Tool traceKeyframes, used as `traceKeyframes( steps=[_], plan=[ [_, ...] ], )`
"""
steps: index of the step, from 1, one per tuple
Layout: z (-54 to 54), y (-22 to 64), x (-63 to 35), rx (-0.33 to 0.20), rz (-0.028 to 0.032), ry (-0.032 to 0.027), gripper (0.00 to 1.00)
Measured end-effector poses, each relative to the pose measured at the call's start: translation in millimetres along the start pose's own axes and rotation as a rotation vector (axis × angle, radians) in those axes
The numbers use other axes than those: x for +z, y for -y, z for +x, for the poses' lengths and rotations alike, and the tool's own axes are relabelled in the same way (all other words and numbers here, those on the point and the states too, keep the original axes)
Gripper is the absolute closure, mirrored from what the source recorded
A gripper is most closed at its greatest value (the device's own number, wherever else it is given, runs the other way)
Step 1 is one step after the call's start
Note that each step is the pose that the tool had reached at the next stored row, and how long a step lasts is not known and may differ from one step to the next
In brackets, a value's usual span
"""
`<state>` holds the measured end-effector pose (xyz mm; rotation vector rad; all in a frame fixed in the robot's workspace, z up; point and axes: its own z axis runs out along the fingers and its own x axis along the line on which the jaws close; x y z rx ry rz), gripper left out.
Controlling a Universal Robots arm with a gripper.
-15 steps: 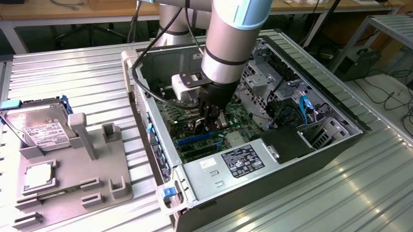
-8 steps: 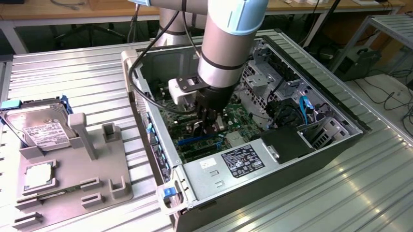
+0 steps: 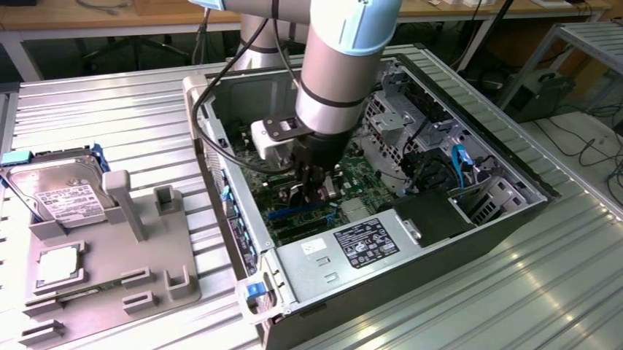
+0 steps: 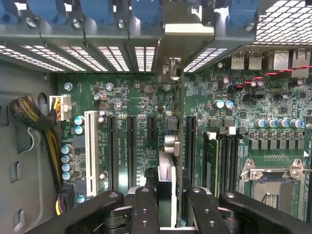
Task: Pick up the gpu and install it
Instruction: 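Insert the gpu into the slot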
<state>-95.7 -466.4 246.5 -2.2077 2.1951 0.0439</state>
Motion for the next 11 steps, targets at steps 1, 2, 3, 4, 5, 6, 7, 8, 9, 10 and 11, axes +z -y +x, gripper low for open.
traceKeyframes(
  steps=[1,2,3,4,5,6,7,8,9,10,11],
  plan=[
    [0.0,0.0,0.7,0.000,0.0000,0.0003,0.72],
    [0.1,-0.1,1.5,0.000,-0.0001,0.0006,0.72],
    [0.1,-0.1,2.2,0.000,-0.0001,0.0010,0.72],
    [0.1,-0.2,2.4,0.000,-0.0001,0.0012,0.72],
    [0.1,-0.3,2.3,0.000,-0.0001,0.0016,0.72],
    [0.1,-0.6,2.3,0.000,-0.0001,0.0021,0.72],
    [0.1,-0.6,2.3,0.000,0.0000,0.0023,0.72],
    [0.1,-0.6,2.4,0.000,0.0000,0.0024,0.72],
    [0.1,-0.6,2.4,0.000,0.0000,0.0025,0.72],
    [0.1,-0.6,2.5,0.000,0.0000,0.0025,0.72],
    [0.1,-0.6,2.5,0.000,-0.0001,0.0025,0.72]
  ],
)
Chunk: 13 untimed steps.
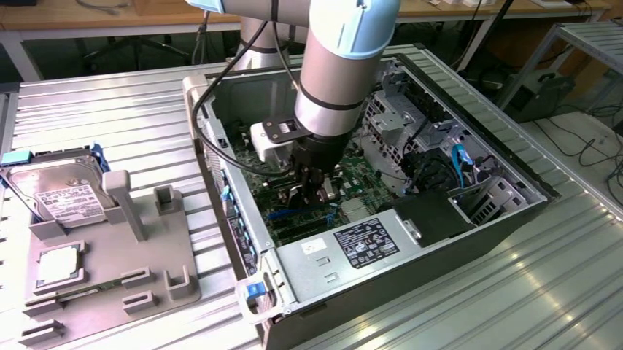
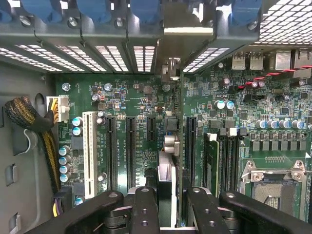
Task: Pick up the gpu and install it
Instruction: 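Insert the gpu into the slot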
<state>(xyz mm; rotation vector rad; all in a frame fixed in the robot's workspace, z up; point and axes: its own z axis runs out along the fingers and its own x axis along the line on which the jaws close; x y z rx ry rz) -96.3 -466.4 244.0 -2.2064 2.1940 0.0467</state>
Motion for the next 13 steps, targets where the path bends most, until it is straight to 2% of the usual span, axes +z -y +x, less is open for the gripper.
traceKeyframes(
  steps=[4,13],
  plan=[
    [0.0,2.9,0.4,0.000,0.0001,0.0003,0.72],
    [-1.9,1.0,0.7,0.000,0.0001,-0.0015,0.72]
  ],
)
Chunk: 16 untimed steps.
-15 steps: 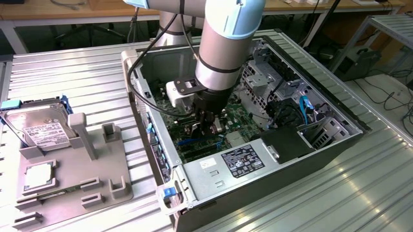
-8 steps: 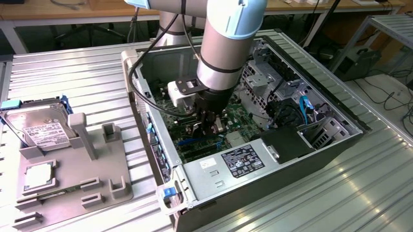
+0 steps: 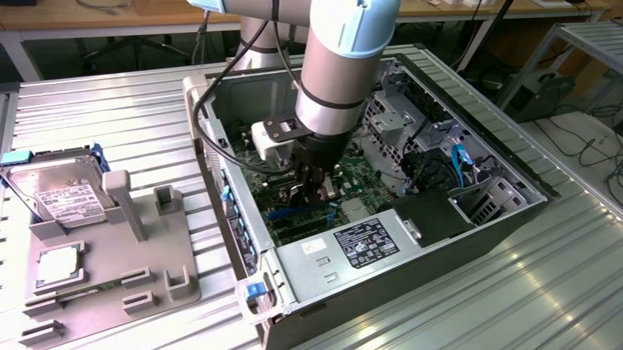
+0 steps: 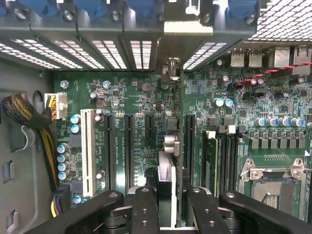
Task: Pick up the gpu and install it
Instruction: 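Insert the gpu into the slot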
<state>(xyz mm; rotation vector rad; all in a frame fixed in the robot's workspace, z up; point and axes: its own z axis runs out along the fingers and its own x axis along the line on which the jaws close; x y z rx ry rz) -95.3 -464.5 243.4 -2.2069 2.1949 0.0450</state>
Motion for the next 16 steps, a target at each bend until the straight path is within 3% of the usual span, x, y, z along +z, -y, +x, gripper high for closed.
traceKeyframes(
  steps=[13,16],
  plan=[
    [0.2,-1.2,10.2,0.000,-0.0001,-0.0001,0.72],
    [0.0,-4.8,14.1,0.000,0.0008,0.0000,0.72]
  ],
)
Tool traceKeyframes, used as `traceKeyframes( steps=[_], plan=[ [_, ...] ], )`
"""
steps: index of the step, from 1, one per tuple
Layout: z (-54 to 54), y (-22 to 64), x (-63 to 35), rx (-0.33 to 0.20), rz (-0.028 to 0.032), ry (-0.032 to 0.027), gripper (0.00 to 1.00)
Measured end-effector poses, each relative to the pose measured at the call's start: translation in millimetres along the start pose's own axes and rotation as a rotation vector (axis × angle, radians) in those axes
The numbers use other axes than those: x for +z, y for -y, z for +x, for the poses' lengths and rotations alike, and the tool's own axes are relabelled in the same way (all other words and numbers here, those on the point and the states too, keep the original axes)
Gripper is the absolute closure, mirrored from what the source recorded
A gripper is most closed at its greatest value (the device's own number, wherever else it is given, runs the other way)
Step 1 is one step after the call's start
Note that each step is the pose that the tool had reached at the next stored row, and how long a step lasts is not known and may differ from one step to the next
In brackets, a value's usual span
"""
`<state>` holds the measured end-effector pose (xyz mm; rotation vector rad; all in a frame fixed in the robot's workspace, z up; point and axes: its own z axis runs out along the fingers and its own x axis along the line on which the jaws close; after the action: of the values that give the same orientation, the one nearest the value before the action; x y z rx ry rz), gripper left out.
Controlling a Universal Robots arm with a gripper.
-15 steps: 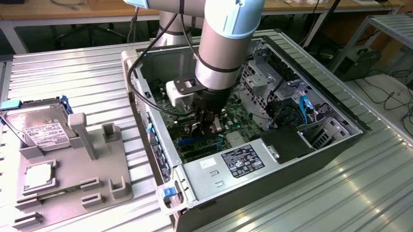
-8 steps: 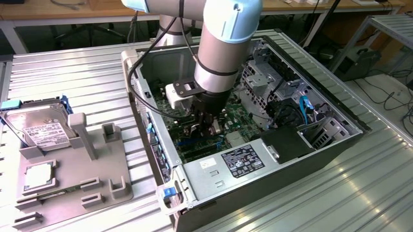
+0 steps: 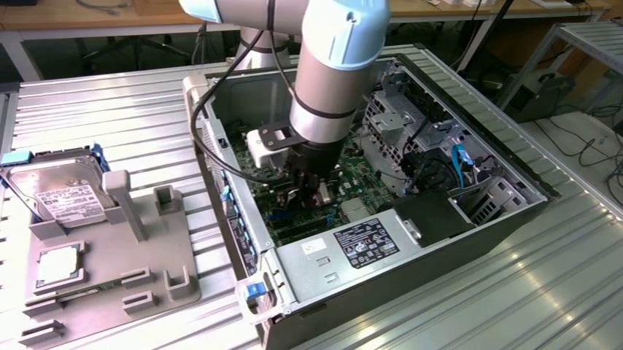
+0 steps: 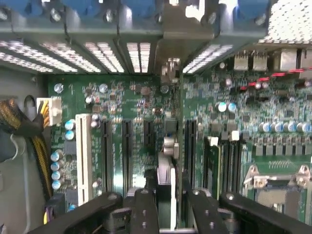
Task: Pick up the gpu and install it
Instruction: 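Insert the gpu into the slot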
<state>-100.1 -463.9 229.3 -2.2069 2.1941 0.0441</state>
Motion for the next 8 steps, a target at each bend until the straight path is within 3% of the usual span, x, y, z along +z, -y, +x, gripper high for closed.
traceKeyframes(
  steps=[2,8],
  plan=[
    [0.1,-0.3,3.9,0.000,-0.0002,-0.0003,0.72],
    [0.0,-0.4,3.6,0.000,0.0003,0.0010,0.72]
  ],
)
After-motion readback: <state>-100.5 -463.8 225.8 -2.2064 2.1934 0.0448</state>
